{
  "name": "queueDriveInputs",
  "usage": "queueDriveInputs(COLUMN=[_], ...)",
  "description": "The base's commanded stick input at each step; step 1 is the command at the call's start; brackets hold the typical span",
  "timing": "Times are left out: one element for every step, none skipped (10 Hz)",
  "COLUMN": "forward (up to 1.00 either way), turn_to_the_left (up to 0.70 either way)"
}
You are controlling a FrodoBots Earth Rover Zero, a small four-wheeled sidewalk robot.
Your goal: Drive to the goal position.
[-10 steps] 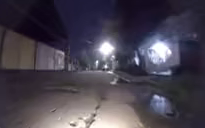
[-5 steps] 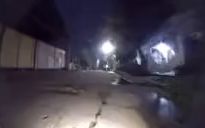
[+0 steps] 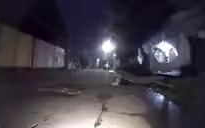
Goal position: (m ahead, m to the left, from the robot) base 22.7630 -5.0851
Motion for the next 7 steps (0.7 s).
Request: queueDriveInputs(forward=[0.50, 0.50, 0.50, 0.50, 0.50, 0.50, 0.50], turn_to_the_left=[0.00, 0.00, 0.00, 0.00, 0.00, 0.00, 0.00])
